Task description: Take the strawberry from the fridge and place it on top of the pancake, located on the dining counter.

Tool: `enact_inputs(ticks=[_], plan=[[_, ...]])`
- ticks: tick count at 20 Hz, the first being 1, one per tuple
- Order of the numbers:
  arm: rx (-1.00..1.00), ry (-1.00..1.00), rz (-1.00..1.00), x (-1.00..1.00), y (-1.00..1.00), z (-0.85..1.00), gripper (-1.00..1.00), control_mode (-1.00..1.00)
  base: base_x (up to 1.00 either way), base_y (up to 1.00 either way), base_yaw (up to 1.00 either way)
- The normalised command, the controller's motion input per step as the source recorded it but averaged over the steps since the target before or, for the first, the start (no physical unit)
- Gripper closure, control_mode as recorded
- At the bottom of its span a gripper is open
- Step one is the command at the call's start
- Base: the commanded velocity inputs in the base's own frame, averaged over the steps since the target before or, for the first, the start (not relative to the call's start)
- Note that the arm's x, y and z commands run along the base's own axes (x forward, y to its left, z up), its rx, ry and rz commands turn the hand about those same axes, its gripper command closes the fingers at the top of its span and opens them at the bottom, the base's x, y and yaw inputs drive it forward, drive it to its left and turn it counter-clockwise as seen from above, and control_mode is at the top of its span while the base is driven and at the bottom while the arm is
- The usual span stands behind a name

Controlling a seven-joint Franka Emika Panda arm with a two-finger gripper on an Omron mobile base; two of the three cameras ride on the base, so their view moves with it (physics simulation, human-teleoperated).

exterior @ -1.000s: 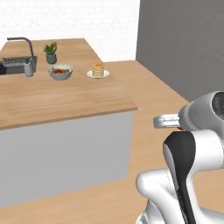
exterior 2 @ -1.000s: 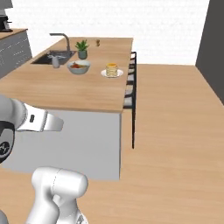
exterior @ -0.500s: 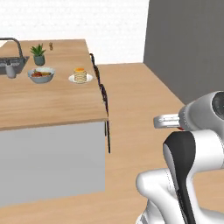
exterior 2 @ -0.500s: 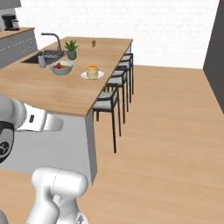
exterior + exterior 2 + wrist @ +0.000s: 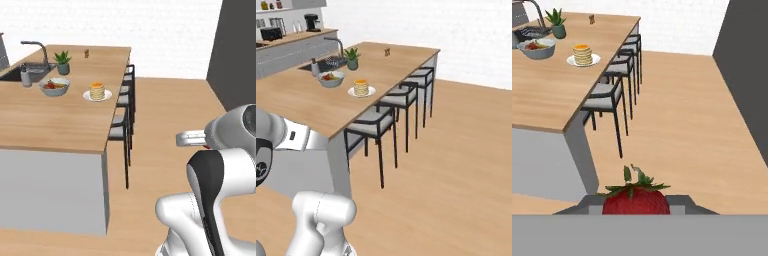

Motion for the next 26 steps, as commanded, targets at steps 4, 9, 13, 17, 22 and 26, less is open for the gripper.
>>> enact_inputs(ticks=[4,9,13,17,22,26], plan=[[0.00,0.00,0.00,0.00,0.00,0.00,1.00,1.00,0.56,-0.89,0.56],[0.00,0.00,0.00,0.00,0.00,0.00,1.00,1.00,0.51,-0.87,0.58],[0.00,0.00,0.00,0.00,0.00,0.00,1.00,1.00,0.45,-0.87,0.59],[0.00,0.00,0.00,0.00,0.00,0.00,1.00,1.00,0.31,-0.87,0.60],[0.00,0.00,0.00,0.00,0.00,0.00,1.00,1.00,0.12,-0.93,0.60],[0.00,0.00,0.00,0.00,0.00,0.00,1.00,1.00,0.00,-0.99,0.58]])
